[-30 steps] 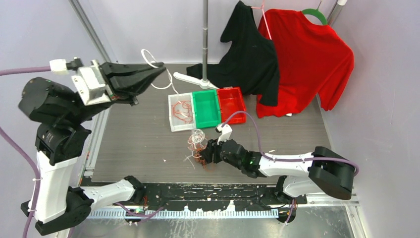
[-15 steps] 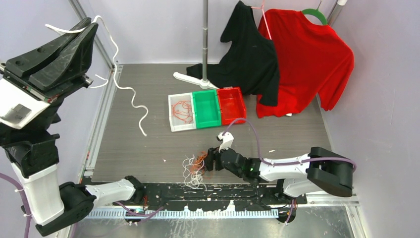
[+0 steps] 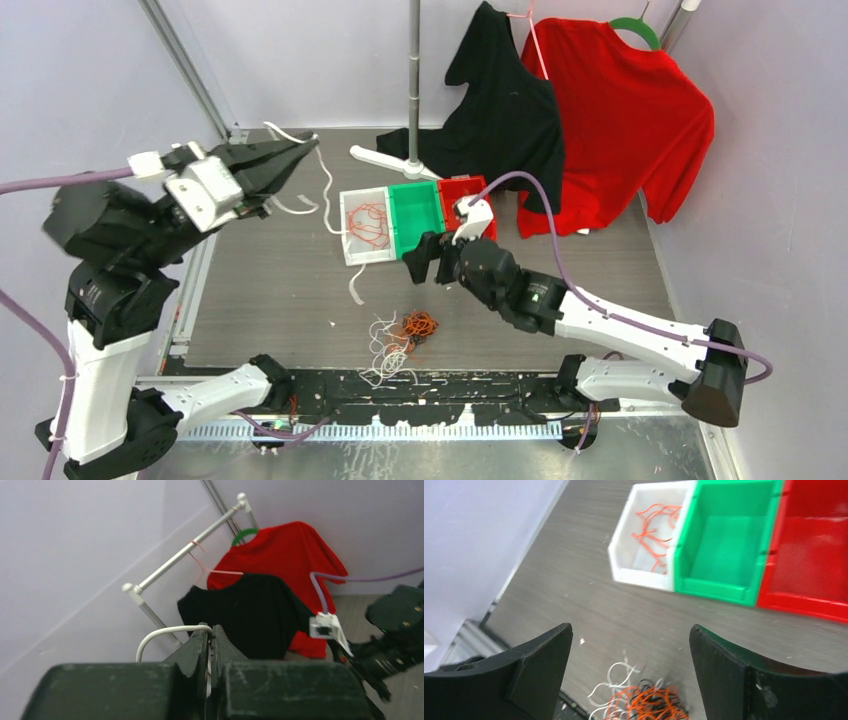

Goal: Untangle the cables
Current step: Untie the cable, then move the bin to the center of the board.

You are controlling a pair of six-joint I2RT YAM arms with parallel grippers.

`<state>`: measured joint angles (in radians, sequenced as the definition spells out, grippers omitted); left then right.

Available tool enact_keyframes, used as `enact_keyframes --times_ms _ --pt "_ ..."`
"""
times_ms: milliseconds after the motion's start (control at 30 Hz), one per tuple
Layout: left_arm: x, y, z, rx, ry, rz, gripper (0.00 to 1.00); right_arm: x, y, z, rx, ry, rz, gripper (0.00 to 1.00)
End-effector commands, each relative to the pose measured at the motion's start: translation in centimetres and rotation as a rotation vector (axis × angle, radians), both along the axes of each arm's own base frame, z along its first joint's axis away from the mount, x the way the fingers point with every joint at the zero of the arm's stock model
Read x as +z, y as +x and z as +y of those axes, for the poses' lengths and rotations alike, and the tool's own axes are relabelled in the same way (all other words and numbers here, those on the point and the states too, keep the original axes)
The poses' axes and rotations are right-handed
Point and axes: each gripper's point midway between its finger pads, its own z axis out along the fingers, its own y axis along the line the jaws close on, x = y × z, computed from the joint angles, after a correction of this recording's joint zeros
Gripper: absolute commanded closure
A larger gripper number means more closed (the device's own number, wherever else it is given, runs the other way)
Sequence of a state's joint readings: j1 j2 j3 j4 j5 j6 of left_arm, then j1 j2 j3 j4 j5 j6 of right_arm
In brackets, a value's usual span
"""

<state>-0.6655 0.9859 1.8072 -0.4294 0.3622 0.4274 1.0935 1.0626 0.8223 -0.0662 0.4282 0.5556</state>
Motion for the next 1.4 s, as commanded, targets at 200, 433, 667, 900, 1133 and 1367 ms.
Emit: enact_keyframes --times_ms 200,433,667,900,1133,1367 --pt "-7.3 2.3 -1.1 0.032 0.192 0.192 1.0 -4.2 10.5 -7.7 -0.31 -0.275 0.046 0.15" --pt "-7.8 1.9 -1.3 0.007 0.196 0.197 1.0 -9.2 15.5 -6.3 -0.273 -0.4 0.072 0.16" --pt "-8.1 1.6 -0.8 0.018 0.206 0.181 1.0 -13.0 17.2 -3.3 -0.209 -0.403 0.135 0.27" --pt "-8.2 1.6 -0.5 0.033 0.203 0.171 1.0 -14.0 15.4 1.4 -0.197 -0.337 0.162 0.37" --pt "-8.7 1.5 -0.5 0.031 0.207 0.183 1.0 -13.4 13.0 6.0 -0.195 -0.33 0.122 0.34" --pt "-9.1 1.5 -0.8 0.02 0.213 0.194 1.0 -12.9 12.7 5.4 -0.137 -0.346 0.092 0.42"
